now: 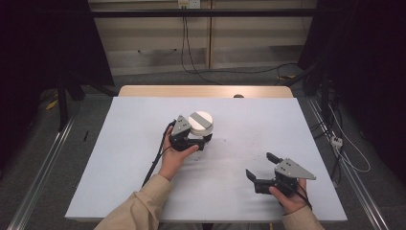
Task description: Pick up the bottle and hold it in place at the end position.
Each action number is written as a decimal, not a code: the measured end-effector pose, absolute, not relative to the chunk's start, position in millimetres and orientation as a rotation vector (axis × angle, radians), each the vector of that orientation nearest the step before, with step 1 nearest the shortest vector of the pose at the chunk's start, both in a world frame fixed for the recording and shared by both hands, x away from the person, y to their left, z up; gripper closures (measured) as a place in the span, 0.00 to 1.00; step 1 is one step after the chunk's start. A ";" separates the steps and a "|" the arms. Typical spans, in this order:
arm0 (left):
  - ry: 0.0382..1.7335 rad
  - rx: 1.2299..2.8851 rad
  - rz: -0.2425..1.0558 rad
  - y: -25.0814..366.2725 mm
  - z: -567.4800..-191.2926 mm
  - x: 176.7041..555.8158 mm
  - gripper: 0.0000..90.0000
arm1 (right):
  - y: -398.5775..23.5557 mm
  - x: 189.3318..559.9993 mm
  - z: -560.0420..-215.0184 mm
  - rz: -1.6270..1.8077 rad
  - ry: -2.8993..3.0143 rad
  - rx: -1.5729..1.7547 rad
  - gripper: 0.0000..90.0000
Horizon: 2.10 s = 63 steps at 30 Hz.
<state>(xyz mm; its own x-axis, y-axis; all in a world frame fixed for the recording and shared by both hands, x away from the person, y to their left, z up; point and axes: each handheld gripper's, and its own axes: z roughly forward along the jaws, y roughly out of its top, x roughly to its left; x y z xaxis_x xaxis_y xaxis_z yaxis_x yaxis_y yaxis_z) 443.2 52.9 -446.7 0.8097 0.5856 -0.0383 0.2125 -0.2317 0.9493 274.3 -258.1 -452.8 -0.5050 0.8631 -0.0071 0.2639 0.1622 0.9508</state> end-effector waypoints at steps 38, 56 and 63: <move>0.626 1.812 0.403 46.8 -447.8 450.0 0.21 | -256.3 274.9 -453.2 1.349 1.874 1.067 0.05; 0.630 1.811 0.392 40.6 -449.9 454.6 0.21 | -254.9 275.0 -453.3 1.349 1.876 1.064 0.05; 0.635 1.817 0.399 38.7 -453.5 456.6 0.21 | -254.6 274.9 -453.4 1.348 1.879 1.063 0.05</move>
<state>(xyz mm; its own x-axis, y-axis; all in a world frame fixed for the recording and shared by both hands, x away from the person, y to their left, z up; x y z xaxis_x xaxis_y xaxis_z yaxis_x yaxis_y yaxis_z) 456.6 38.7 -453.5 0.7986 0.6006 -0.0385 0.2260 -0.2399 0.9441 274.9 -254.6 -453.4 -0.5089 0.8608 -0.0104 0.2661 0.1688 0.9490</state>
